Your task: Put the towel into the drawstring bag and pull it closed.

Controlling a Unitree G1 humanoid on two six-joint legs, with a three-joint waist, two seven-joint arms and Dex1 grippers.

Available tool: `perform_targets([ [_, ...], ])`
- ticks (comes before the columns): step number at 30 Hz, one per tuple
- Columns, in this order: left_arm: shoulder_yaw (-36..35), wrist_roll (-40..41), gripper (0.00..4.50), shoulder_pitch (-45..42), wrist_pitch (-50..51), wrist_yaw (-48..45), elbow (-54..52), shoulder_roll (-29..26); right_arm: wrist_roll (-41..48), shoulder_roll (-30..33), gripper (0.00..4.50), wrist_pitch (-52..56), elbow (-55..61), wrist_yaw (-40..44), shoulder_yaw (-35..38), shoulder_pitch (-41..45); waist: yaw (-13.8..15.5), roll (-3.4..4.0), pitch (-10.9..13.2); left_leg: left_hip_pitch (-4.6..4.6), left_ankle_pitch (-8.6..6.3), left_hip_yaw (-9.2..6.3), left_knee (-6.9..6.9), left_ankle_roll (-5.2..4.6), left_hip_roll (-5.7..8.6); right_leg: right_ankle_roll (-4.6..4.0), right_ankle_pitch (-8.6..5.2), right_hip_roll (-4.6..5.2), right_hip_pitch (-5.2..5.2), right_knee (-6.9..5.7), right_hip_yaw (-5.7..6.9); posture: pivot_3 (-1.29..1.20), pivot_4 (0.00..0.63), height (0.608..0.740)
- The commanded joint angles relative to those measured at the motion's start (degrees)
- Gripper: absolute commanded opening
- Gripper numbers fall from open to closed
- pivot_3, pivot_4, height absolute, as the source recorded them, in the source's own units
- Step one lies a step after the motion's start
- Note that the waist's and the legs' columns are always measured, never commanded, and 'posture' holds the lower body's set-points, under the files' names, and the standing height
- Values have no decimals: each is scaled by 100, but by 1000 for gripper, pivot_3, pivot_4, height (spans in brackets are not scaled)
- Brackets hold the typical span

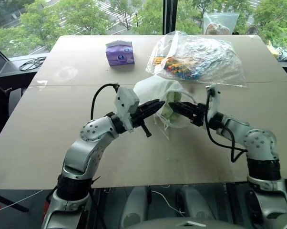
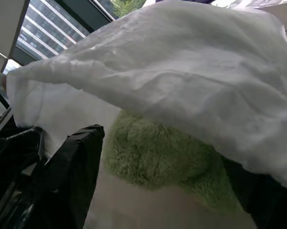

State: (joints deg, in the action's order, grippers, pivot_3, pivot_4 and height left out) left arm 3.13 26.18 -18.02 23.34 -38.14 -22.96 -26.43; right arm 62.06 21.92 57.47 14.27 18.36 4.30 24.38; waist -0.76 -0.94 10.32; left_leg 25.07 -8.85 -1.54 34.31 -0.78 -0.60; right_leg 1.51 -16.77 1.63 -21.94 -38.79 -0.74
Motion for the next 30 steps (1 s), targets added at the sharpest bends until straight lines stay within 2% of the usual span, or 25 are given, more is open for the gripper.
perform_targets([
  [1, -64, -21, 0, -123, -77, 223, -61, 216, 238, 430, 3795, -149, 971, 1145, 11, -251, 6, -1, 2, 2, 0, 1, 0, 0, 1, 3, -1, -1, 0, 2, 0, 0, 150, 740],
  [4, -70, -87, 0, -129, -77, 335, -12, 327, -82, 841, 3795, -589, 1052, 1805, 230, -511, 12, -6, 5, 4, -1, 0, 3, -1, 3, 18, -8, -2, 2, 4, 1, 0, 150, 740],
  [6, -65, -114, 0, -80, -108, 365, 7, 379, -745, 1072, 3795, -1004, 704, 1746, 269, -593, 10, -7, 5, 3, -1, 1, 7, -1, 4, 23, -10, -5, 3, 4, 1, 0, 150, 740],
  [8, -38, -150, 0, -52, -148, 382, 29, 420, -1562, 1137, 3795, -1471, 98, 1326, 265, -500, 1, -9, 6, -1, -1, 4, 10, -1, 3, 27, -8, -1, 4, 3, -3, 0, 150, 740],
  [11, -50, -234, 0, -34, -205, 473, 85, 531, -1796, 1321, 3795, -1774, -118, 1723, 390, -618, 16, -10, 8, -4, 0, 6, 13, 0, 4, 29, -6, 6, 5, 0, -4, 0, 150, 740],
  [16, -135, -202, 0, -122, -185, 675, 163, 780, -2716, 1841, 3795, -1823, -84, 2198, -509, -977, 18, -11, 8, -1, -1, 6, 12, 0, 4, 21, -1, 2, 6, 2, -3, 0, 150, 740],
  [23, -174, -131, 0, -105, -126, 714, 120, 860, -3344, 1314, 3795, -2024, -561, 1902, -832, -610, 3, -13, 10, -4, 0, 2, 16, 0, 5, 31, -5, -16, 8, -5, -3, 0, 150, 740],
  [30, -218, -55, 0, -1, -87, 717, 75, 833, -3698, 1052, 3795, -2002, -945, 1741, -704, -350, 32, -14, 10, -7, 0, 3, 27, 0, 6, 19, 8, -12, 16, -5, -3, 0, 150, 740],
])
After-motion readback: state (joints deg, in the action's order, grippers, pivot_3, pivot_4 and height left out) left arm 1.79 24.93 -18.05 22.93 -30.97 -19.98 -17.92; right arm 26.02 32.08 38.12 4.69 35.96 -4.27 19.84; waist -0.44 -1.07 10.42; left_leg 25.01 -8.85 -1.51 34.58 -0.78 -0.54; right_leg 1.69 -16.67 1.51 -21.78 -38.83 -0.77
